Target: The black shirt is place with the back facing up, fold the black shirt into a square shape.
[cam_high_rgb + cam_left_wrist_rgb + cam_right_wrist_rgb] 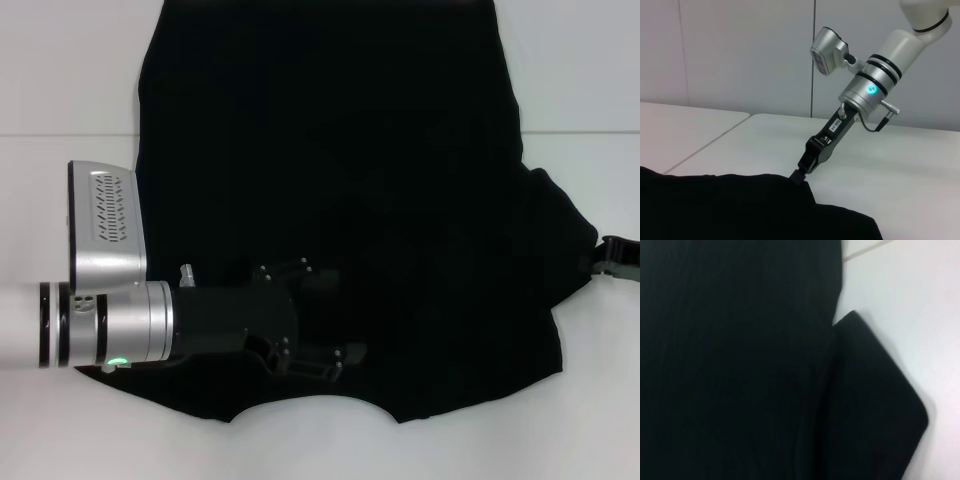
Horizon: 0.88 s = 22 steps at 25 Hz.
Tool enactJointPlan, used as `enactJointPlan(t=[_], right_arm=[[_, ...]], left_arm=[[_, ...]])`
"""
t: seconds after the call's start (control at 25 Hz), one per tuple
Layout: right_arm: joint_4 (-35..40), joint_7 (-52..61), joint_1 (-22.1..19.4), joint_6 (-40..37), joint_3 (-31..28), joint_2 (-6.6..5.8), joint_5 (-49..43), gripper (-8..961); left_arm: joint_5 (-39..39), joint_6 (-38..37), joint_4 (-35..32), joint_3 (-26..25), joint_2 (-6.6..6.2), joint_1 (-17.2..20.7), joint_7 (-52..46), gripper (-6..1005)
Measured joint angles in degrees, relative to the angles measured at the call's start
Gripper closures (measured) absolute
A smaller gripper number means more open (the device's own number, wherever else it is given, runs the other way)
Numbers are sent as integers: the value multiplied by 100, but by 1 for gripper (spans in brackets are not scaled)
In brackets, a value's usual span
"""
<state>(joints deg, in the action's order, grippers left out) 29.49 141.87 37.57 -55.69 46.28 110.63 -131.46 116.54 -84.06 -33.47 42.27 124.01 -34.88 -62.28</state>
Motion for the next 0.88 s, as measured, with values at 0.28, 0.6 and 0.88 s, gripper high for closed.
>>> enactJointPlan(t=[0.28,0.6,0.88], right_arm=[[47,-488,-159,203,-658,41,114,950],[25,-988,-248,269,-1264,52,130,951],[58,-1036,-263,480,-1319,132,129,950]], left_arm=[[-90,-35,2,1,0,-6,-43,45],[-200,-88,28,0,0,13,-47,53],[-202,-184,33,1,0,31,-57,60]])
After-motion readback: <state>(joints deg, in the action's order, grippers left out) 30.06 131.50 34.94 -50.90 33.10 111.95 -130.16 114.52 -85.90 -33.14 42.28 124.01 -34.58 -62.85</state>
